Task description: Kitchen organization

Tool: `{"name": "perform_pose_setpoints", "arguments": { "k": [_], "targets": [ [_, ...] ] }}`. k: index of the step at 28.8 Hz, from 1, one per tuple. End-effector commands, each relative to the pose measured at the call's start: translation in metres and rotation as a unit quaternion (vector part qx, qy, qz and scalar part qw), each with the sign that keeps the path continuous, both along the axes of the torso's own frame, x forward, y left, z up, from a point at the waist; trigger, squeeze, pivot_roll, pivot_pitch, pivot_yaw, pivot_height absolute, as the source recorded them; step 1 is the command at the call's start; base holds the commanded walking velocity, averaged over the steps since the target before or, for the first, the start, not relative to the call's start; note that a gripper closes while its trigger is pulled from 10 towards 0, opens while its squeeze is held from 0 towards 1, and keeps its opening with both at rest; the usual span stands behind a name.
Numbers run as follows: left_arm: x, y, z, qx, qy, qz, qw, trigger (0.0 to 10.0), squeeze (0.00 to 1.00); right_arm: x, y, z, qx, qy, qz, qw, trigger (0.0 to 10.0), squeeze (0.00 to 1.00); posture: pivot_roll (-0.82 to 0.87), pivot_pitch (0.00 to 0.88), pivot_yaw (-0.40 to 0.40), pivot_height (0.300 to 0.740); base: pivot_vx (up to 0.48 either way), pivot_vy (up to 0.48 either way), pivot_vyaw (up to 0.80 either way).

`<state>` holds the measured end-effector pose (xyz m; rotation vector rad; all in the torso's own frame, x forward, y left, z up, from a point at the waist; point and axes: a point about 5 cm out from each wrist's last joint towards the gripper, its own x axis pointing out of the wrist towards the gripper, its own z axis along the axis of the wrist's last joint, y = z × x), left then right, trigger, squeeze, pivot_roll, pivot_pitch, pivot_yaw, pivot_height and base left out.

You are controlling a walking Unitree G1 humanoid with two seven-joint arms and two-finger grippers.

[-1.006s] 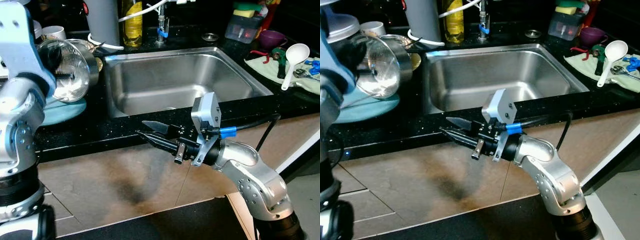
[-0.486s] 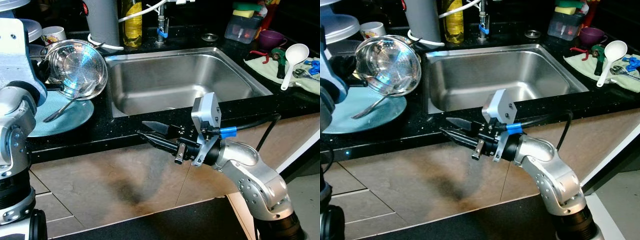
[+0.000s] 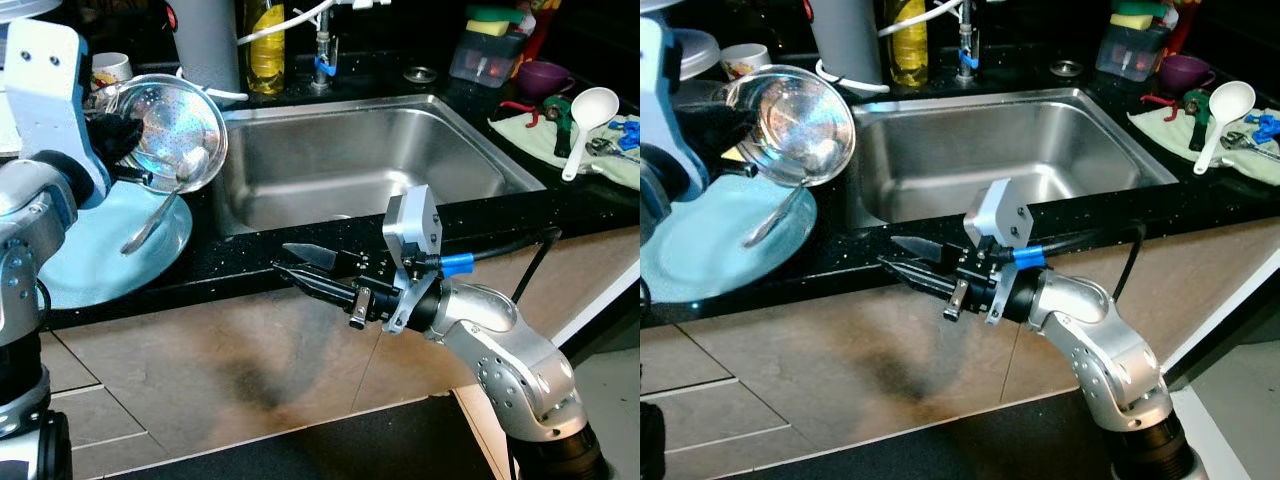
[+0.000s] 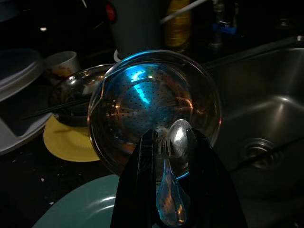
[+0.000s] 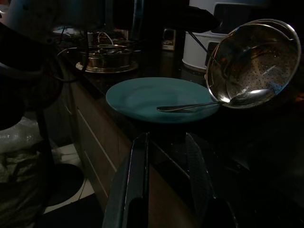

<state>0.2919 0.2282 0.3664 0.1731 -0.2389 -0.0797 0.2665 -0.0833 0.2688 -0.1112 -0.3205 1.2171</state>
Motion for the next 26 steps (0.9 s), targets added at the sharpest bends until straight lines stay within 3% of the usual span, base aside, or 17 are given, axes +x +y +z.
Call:
{"name": "perform_pose_setpoints", "arguments": {
  "k": [1,4,9,14,17,21,24,26],
  "targets": [
    [-0.003,0.001,0.005,-0.004,-0.004,-0.009,1.0,0.0,0.0,-0.004,0.001,-0.002,-0.005,0.003,0.009,1.0,10.0,0.0,-0.04,0.148,-0.013,0.74,0.0,0.0,0.0],
    [-0.003,0.001,0.008,-0.012,-0.007,-0.02,1.0,0.0,0.0,-0.004,0.001,-0.002,-0.005,0.003,0.009,1.0,10.0,0.0,-0.04,0.149,-0.014,0.74,0.0,0.0,0.0],
    [-0.008,0.002,0.025,-0.071,-0.045,-0.074,0.994,0.0,0.0,-0.005,0.001,-0.001,-0.003,0.002,0.01,1.0,10.0,0.0,-0.04,0.154,-0.013,0.74,0.0,0.0,0.0],
    [-0.009,0.001,0.029,-0.088,-0.054,-0.094,0.99,0.0,0.0,-0.005,0.0,-0.001,-0.004,0.002,0.01,1.0,10.0,0.0,-0.04,0.154,-0.015,0.74,0.0,0.0,0.0],
    [-0.01,-0.004,0.033,-0.116,-0.056,-0.135,0.982,0.0,0.0,-0.005,0.0,-0.001,-0.004,0.003,0.01,1.0,10.0,0.0,-0.04,0.157,-0.014,0.74,0.0,0.0,0.0],
    [-0.011,-0.007,0.032,-0.125,-0.044,-0.168,0.977,0.0,0.0,-0.005,0.0,0.0,-0.005,0.004,0.01,1.0,10.0,0.0,-0.05,0.158,-0.012,0.74,0.0,0.0,0.0],
    [-0.017,-0.012,0.03,-0.093,-0.02,-0.224,0.97,0.0,0.0,-0.005,0.0,0.0,-0.005,0.005,0.011,1.0,10.0,0.0,-0.05,0.159,-0.011,0.74,0.0,0.0,0.0],
    [-0.018,-0.012,0.028,-0.086,-0.012,-0.233,0.969,0.0,0.0,-0.006,0.0,0.0,-0.005,0.005,0.011,1.0,10.0,0.0,-0.05,0.159,-0.011,0.74,0.0,0.0,0.0]
  ]
}}
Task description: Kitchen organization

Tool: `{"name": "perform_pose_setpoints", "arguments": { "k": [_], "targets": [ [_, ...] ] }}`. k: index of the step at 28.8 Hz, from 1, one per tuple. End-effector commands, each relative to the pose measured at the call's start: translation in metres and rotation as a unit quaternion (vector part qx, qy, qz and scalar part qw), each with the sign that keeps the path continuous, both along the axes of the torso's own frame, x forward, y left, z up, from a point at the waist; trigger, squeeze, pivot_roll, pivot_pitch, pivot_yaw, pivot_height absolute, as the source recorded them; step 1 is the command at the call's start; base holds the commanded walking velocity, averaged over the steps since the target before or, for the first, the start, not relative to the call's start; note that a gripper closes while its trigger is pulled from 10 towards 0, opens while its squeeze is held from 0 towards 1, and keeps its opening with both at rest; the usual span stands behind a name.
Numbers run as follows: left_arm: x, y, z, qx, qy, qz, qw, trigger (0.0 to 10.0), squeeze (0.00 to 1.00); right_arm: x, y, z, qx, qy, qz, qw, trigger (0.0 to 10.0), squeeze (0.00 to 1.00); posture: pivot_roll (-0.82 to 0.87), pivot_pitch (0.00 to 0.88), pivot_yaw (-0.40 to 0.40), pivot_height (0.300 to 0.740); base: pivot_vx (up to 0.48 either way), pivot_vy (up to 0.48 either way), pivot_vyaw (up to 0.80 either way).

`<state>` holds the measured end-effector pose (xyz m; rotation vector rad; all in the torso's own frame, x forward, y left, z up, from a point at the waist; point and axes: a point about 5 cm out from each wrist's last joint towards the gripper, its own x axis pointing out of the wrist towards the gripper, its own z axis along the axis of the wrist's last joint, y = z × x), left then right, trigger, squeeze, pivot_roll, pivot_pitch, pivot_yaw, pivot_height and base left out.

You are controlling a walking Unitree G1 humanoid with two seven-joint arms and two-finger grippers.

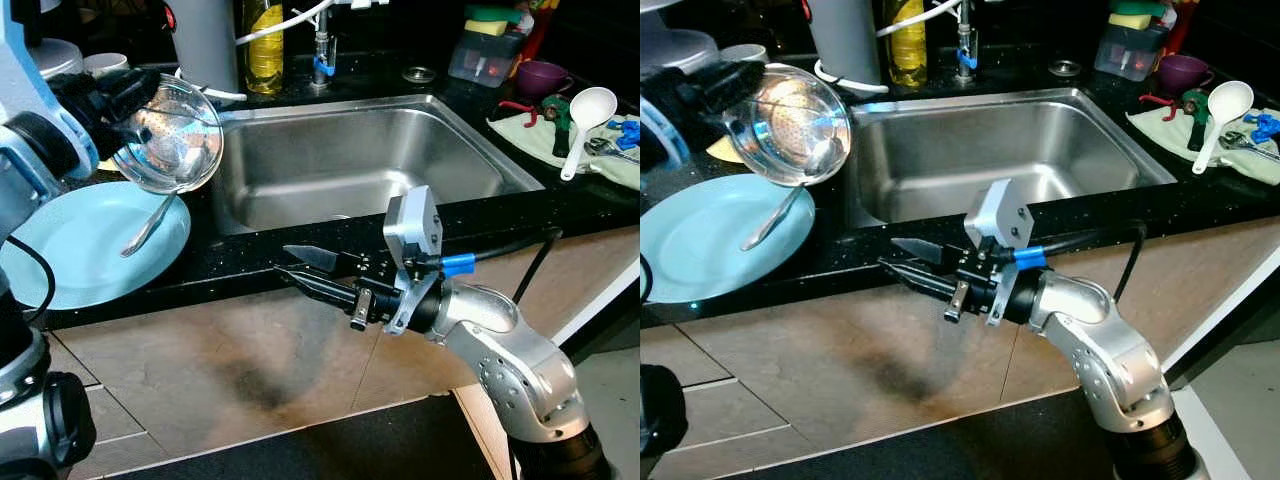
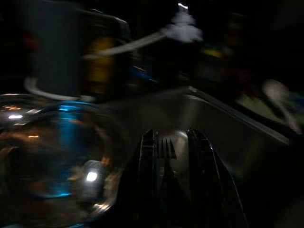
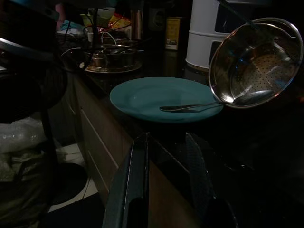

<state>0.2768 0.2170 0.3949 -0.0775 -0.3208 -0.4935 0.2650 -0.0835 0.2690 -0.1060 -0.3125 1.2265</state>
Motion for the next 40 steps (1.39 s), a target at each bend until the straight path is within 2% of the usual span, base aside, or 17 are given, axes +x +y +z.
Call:
{"name": "perform_pose_setpoints", "arguments": {
  "k": [1,4,7,10,11,12,14,16,17,18,19,22,26,30,35,36,40],
  "targets": [
    [-0.004,-0.002,-0.005,0.013,0.01,-0.019,1.0,0.0,0.0,-0.004,0.0,-0.001,-0.004,0.0,0.006,1.0,10.0,0.0,-0.05,0.159,-0.011,0.74,0.0,0.0,0.0],
    [-0.003,-0.004,-0.008,0.008,0.012,-0.021,1.0,0.0,0.0,-0.004,0.0,-0.001,-0.004,0.0,0.006,1.0,10.0,0.0,-0.04,0.16,-0.011,0.74,0.0,0.0,0.0],
    [0.006,-0.008,-0.013,-0.012,0.011,-0.007,1.0,0.0,0.0,-0.003,0.001,0.0,-0.002,-0.002,0.004,1.0,10.0,0.0,-0.04,0.16,-0.011,0.74,0.0,0.0,0.0],
    [0.025,-0.018,-0.023,0.018,0.006,0.053,0.998,0.0,0.0,0.004,-0.002,0.0,0.003,-0.003,-0.038,0.999,10.0,0.0,-0.04,0.162,-0.011,0.74,0.0,0.0,0.0],
    [0.032,-0.023,-0.027,0.038,0.002,0.067,0.997,0.0,0.0,0.011,-0.005,-0.002,-0.001,0.0,-0.074,0.997,10.0,0.0,-0.04,0.165,-0.004,0.74,0.0,0.0,0.0],
    [0.032,-0.023,-0.027,0.038,0.002,0.067,0.997,0.0,0.0,0.011,-0.005,-0.002,-0.001,0.0,-0.074,0.997,10.0,0.0,-0.04,0.165,-0.004,0.74,0.0,0.0,0.0],
    [0.038,-0.028,-0.03,0.071,-0.006,0.084,0.994,0.0,0.0,0.018,-0.008,-0.004,-0.004,0.003,-0.107,0.994,10.0,0.0,-0.04,0.168,0.003,0.74,0.0,0.0,0.0],
    [0.052,-0.048,-0.042,0.149,-0.026,0.078,0.985,0.0,0.0,0.032,-0.019,-0.006,-0.009,0.002,-0.187,0.982,10.0,0.0,-0.04,0.176,0.02,0.74,0.0,0.0,0.0],
    [0.056,-0.056,-0.046,0.167,-0.033,0.07,0.983,0.0,0.0,0.037,-0.023,-0.006,-0.007,0.001,-0.212,0.977,10.0,0.0,-0.04,0.179,0.024,0.74,0.0,0.0,0.0],
    [0.056,-0.056,-0.046,0.167,-0.033,0.07,0.983,0.0,0.0,0.037,-0.023,-0.006,-0.007,0.001,-0.212,0.977,10.0,0.0,-0.04,0.179,0.024,0.74,0.0,0.0,0.0],
    [0.064,-0.073,-0.048,0.157,-0.041,0.041,0.986,0.0,0.0,0.044,-0.032,-0.004,0.001,-0.002,-0.259,0.966,10.0,0.0,-0.04,0.181,0.029,0.74,0.0,0.0,0.0],
    [0.072,-0.088,-0.049,0.158,-0.054,0.021,0.986,0.0,0.0,0.049,-0.037,0.0,0.009,-0.006,-0.288,0.958,10.0,0.0,-0.03,0.191,0.04,0.74,0.0,0.0,0.0],
    [0.082,-0.103,-0.049,0.157,-0.064,0.003,0.985,0.0,0.0,0.053,-0.041,0.002,0.013,-0.008,-0.307,0.952,10.0,0.0,-0.04,0.197,0.048,0.74,0.0,0.0,0.0],
    [0.105,-0.132,-0.053,0.169,-0.072,-0.026,0.983,0.0,0.0,0.061,-0.045,0.011,0.026,-0.012,-0.338,0.941,10.0,0.0,-0.05,0.208,0.064,0.74,0.0,0.0,0.0],
    [0.118,-0.137,-0.059,0.196,-0.056,-0.031,0.979,0.0,0.0,0.063,-0.041,0.015,0.023,-0.013,-0.331,0.943,10.0,0.0,-0.06,0.218,0.071,0.74,0.0,0.0,0.0],
    [0.126,-0.137,-0.067,0.225,-0.039,-0.032,0.973,0.0,0.0,0.064,-0.036,0.017,0.011,-0.01,-0.317,0.948,10.0,0.0,-0.06,0.225,0.074,0.74,0.0,0.0,0.0],
    [0.135,-0.135,-0.072,0.232,-0.018,-0.024,0.972,0.0,0.0,0.067,-0.028,0.025,-0.002,-0.012,-0.297,0.955,10.0,0.0,-0.07,0.234,0.072,0.74,0.0,0.0,0.0]
  ]
}}
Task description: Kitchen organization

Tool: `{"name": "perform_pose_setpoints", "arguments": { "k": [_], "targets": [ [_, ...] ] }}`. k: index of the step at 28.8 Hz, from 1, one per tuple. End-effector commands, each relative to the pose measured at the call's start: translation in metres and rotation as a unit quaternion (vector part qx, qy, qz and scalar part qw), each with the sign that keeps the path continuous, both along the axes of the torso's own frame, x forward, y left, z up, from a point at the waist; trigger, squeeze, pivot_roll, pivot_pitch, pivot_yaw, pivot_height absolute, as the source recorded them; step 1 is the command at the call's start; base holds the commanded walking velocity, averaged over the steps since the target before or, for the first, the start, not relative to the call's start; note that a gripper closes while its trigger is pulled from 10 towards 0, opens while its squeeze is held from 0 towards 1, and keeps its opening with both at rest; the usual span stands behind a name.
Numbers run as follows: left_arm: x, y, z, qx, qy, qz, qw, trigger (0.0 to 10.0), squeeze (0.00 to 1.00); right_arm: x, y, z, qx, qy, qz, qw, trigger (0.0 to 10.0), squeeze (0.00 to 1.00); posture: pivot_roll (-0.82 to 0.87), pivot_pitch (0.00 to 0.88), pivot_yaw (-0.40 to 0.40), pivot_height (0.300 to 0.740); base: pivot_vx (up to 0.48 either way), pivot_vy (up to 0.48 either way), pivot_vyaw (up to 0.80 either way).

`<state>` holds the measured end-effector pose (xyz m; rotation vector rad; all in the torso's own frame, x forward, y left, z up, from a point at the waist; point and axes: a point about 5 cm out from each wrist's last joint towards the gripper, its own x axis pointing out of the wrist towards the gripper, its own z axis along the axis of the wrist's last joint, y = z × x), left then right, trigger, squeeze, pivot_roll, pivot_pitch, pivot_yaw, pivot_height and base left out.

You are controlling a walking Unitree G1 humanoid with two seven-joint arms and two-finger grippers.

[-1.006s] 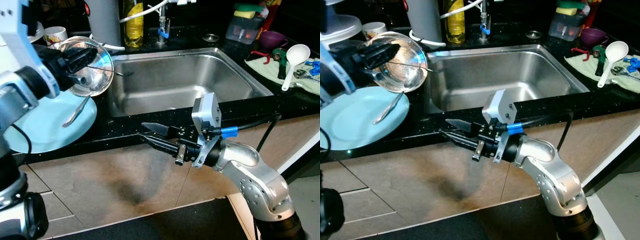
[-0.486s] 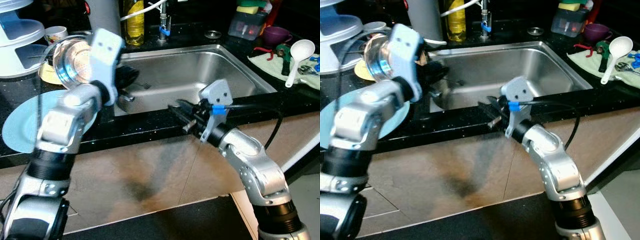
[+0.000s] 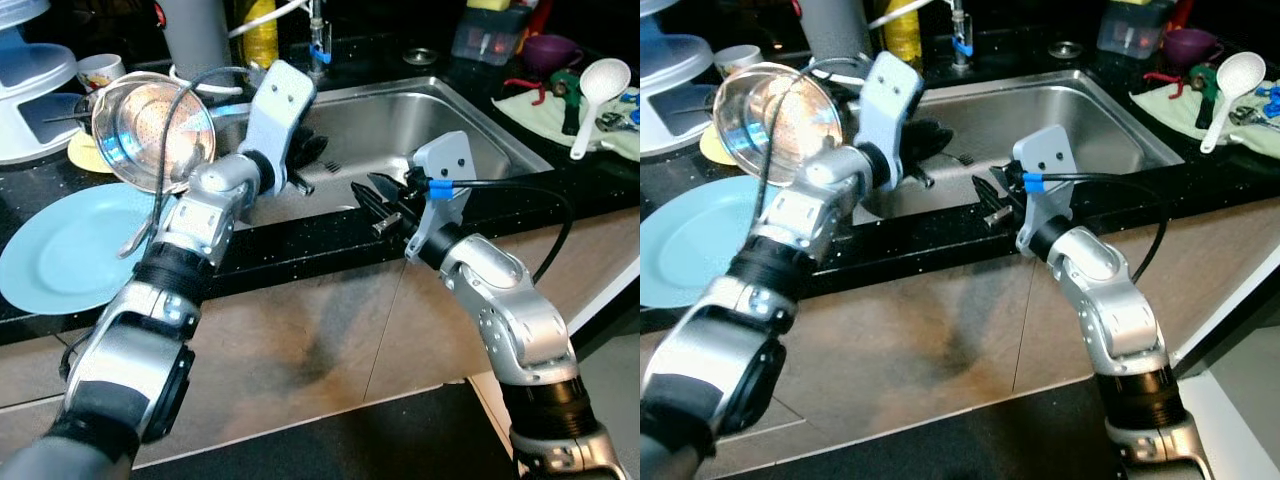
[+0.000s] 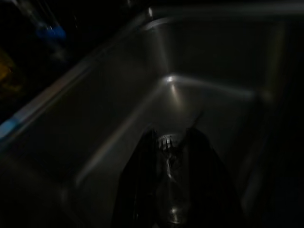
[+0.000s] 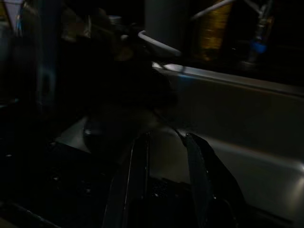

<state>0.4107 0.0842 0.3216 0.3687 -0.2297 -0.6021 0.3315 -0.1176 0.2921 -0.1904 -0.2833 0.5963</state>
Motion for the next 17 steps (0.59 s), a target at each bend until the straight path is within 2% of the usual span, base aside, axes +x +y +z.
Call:
{"name": "perform_pose_setpoints", "arguments": {
  "k": [1,7,16,17],
  "targets": [
    [0.003,-0.001,0.001,0.005,-0.002,0.001,1.0,0.0,0.0,0.001,0.007,0.003,-0.013,0.002,0.017,1.0,10.0,0.0,-0.07,0.236,0.072,0.74,0.0,0.0,0.0],
    [0.007,0.004,-0.003,0.012,0.004,0.01,1.0,0.0,0.0,0.003,0.011,0.009,-0.025,-0.005,0.028,0.999,10.0,0.0,-0.09,0.239,0.065,0.74,0.0,0.0,0.0],
    [0.01,0.008,-0.011,-0.018,0.034,0.017,0.999,0.0,0.0,0.003,0.014,0.012,-0.042,-0.005,0.043,0.998,10.0,0.0,-0.09,0.236,0.054,0.74,0.0,0.0,0.0],
    [0.01,0.008,-0.011,-0.024,0.04,0.012,0.999,10.0,0.0,0.004,0.015,0.012,-0.043,-0.004,0.046,0.998,10.0,0.0,-0.09,0.236,0.052,0.74,0.0,0.0,0.0]
  ]
}}
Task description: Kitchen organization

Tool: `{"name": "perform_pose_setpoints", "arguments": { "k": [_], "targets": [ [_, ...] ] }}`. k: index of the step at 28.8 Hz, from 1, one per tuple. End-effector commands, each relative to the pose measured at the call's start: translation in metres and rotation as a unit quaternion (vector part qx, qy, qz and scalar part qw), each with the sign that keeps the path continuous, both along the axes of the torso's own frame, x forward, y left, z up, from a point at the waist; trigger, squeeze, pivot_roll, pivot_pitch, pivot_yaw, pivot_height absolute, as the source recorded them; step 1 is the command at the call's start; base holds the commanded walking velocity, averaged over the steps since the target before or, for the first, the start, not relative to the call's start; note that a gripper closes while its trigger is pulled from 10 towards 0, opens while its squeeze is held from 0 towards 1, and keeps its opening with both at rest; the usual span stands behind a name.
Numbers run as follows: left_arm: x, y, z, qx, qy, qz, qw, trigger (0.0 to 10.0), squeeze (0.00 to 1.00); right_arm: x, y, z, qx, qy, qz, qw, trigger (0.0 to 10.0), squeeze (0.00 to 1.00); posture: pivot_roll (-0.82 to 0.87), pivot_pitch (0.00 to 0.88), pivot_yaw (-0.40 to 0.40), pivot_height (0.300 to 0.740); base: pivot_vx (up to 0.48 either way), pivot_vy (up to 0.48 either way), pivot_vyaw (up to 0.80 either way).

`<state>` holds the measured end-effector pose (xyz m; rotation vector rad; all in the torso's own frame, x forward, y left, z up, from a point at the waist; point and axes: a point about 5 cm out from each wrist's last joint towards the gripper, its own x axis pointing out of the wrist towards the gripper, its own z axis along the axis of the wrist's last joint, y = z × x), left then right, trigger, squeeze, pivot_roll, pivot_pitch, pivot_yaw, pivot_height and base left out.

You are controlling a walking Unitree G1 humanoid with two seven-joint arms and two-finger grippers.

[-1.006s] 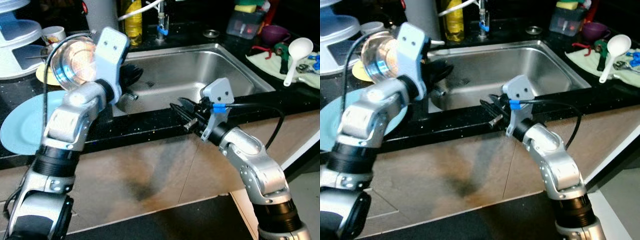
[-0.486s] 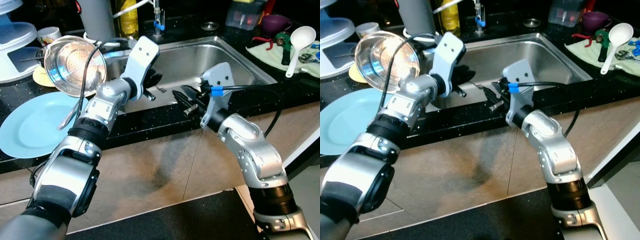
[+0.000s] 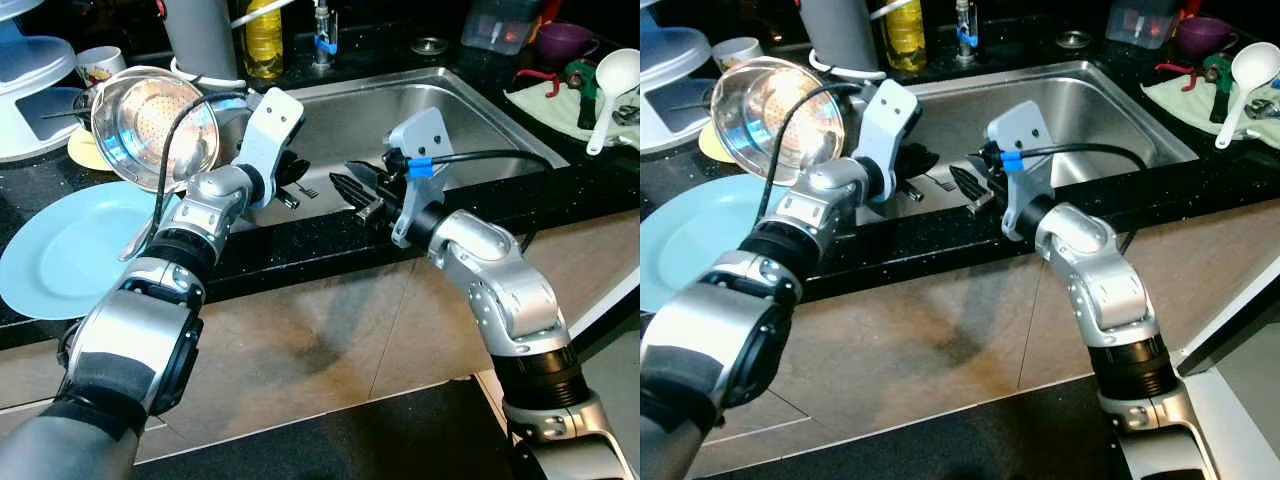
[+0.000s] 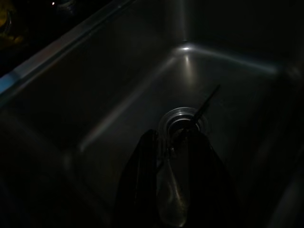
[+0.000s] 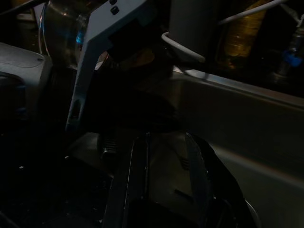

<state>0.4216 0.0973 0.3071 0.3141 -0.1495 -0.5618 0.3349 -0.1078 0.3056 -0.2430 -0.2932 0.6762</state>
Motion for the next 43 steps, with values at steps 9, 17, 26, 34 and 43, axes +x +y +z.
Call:
{"name": "perform_pose_setpoints", "arguments": {
  "k": [9,17,26,34,43],
  "targets": [
    [-0.001,-0.007,0.0,-0.006,0.013,-0.033,0.999,10.0,1.0,0.002,0.006,-0.003,-0.02,0.008,0.015,1.0,10.0,0.0,-0.09,0.234,0.045,0.74,0.0,0.0,0.0],
    [-0.002,-0.007,0.005,-0.008,0.001,-0.035,0.999,10.0,0.0,0.002,0.006,-0.002,-0.021,0.007,0.016,1.0,10.0,0.0,-0.09,0.227,0.038,0.74,0.0,0.0,0.0],
    [-0.005,0.004,0.033,-0.053,-0.033,-0.03,0.998,10.0,0.0,0.001,0.01,-0.003,-0.009,0.007,0.021,1.0,10.0,0.0,-0.08,0.213,0.023,0.74,0.0,0.0,0.0],
    [-0.041,0.038,0.056,-0.082,-0.073,-0.089,0.99,10.0,0.0,-0.001,0.014,-0.007,0.013,0.015,0.027,0.999,10.0,0.0,-0.06,0.207,0.009,0.74,0.0,0.0,0.0],
    [-0.092,0.096,0.053,-0.046,-0.035,-0.012,0.998,10.0,0.53,-0.003,0.017,-0.011,0.02,0.023,0.037,0.999,10.0,0.0,-0.04,0.203,-0.008,0.74,0.0,0.0,0.0]
  ]
}}
